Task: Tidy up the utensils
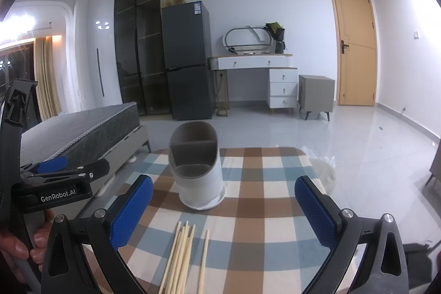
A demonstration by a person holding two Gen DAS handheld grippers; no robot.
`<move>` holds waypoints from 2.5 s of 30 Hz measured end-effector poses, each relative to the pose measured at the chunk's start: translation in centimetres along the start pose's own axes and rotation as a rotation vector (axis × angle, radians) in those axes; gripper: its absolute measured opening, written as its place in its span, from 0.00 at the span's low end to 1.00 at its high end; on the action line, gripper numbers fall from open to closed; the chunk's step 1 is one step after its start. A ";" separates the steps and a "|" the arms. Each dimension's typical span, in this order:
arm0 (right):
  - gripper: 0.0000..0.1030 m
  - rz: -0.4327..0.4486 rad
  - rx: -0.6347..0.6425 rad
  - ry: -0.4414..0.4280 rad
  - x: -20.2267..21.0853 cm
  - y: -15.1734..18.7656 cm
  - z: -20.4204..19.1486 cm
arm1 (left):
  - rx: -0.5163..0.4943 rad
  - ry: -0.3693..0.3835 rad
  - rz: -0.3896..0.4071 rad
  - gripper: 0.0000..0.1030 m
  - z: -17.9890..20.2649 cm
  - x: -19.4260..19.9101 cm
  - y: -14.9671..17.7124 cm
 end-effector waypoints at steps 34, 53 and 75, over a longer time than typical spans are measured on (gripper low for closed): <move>1.00 0.006 0.016 -0.003 0.2 -0.3 -0.3 | 0.010 0.003 -0.003 0.99 -0.2 0.0 -0.1; 1.00 -0.039 0.000 -0.004 -0.8 0.1 -0.2 | 0.016 0.015 -0.030 0.99 -0.3 -0.5 0.1; 0.63 -0.702 0.035 -0.119 -14.6 10.0 -1.0 | 0.134 -0.132 -0.346 0.99 -6.1 -8.8 2.7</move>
Point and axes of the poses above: each gripper's, at about its wrist camera, not at the fingertips, and x roughly against the way its jaws point, z to its right, y to its underside, the point moved 2 cm from there along -x, roughly the way its jaws point, and after that the axes turned 7 degrees about z, right-handed, at the moved point
